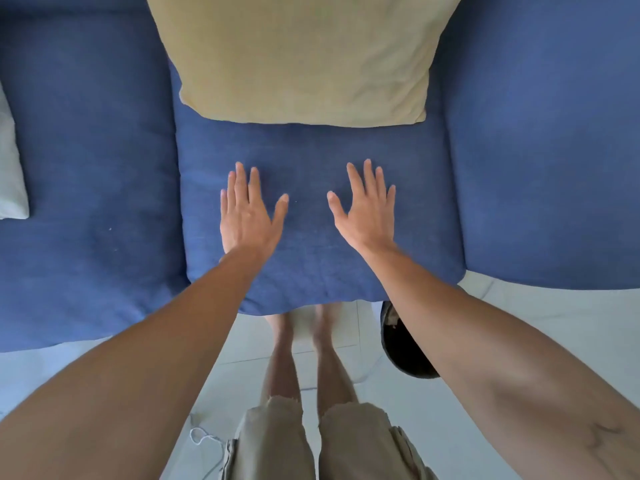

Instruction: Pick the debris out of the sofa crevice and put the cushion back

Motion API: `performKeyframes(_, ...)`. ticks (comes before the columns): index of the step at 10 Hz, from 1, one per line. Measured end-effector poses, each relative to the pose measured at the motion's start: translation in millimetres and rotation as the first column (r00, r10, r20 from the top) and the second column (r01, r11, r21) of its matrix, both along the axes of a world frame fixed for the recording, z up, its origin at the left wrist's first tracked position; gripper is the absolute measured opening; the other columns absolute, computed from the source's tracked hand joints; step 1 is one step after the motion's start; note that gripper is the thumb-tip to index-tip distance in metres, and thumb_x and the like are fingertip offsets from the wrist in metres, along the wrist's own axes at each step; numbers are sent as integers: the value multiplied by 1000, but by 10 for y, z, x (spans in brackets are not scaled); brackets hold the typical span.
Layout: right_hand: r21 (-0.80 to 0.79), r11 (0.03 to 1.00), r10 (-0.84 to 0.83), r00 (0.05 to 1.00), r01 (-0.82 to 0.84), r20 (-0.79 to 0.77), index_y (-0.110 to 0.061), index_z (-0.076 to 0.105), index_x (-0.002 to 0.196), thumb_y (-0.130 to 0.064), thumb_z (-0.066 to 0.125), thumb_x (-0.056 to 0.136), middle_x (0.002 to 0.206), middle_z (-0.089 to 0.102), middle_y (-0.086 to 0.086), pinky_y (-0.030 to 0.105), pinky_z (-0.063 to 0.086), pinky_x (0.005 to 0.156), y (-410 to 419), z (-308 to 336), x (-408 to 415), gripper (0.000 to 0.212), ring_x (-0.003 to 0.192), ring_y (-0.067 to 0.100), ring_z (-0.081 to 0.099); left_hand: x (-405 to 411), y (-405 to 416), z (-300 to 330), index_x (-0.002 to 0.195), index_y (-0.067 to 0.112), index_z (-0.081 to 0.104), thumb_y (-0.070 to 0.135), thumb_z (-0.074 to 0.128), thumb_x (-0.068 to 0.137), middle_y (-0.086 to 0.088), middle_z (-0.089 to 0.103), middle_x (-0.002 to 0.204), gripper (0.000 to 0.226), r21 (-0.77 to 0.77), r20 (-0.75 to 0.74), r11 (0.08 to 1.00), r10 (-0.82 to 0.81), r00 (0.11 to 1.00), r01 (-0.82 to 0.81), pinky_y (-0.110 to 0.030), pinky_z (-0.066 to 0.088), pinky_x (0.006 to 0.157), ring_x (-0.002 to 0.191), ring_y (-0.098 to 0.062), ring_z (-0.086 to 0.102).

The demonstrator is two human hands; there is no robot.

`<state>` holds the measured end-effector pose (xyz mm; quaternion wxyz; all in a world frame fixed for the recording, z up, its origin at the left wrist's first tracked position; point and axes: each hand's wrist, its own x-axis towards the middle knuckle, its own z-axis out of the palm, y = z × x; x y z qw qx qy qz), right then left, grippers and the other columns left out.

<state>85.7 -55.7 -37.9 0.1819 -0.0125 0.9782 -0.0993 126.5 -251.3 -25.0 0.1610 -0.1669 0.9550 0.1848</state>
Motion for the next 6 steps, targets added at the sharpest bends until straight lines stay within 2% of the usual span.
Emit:
performKeyframes(1, 76, 996, 50, 994, -43, -93, -26, 19, 154, -61, 27, 97, 163, 14, 6, 55, 14, 119, 51, -366, 88, 66, 150, 26, 11, 25, 69, -418, 156, 15, 12, 58, 29, 99, -10, 5, 164, 74, -82, -49, 995, -66, 997, 62, -44, 7, 123, 152, -25, 6)
performKeyframes(2, 117, 993, 41, 983, -20, -181, -27, 19, 154, -61, 24, 98, 163, 14, 5, 53, 12, 120, 26, -575, 131, 65, 150, 25, 12, 74, 131, -679, 156, 15, 13, 58, 26, 100, -12, 9, 164, 72, -164, -132, 985, -70, 989, 48, -46, 8, 123, 151, -27, 11)
performKeyframes(4, 107, 994, 10, 967, 18, -255, -28, 25, 153, -60, 26, 99, 162, 18, 4, 51, 13, 120, 1, -650, 120, 63, 150, 23, 15, 72, 169, -840, 156, 14, 13, 56, 24, 101, -14, 10, 163, 70, -202, -180, 979, -70, 981, 32, -47, 9, 123, 151, -29, 12)
performKeyframes(5, -50, 998, -42, 962, 30, -269, -28, 33, 150, -58, 35, 98, 160, 25, 1, 49, 14, 120, 25, -546, 119, 60, 149, 20, 20, 72, 159, -832, 156, 14, 13, 56, 23, 101, -14, 10, 163, 70, -206, -174, 978, -79, 982, 42, -47, 9, 123, 151, -29, 12)
performKeyframes(6, -521, 830, -341, 921, 201, -187, -26, 47, 142, -49, 49, 96, 153, 41, -3, 45, 24, 118, 100, -235, 37, 52, 143, 13, 34, 74, 173, -824, 156, 14, 12, 56, 24, 100, -14, 9, 163, 70, -201, -174, 979, -53, 983, 17, -47, 9, 122, 151, -29, 11)
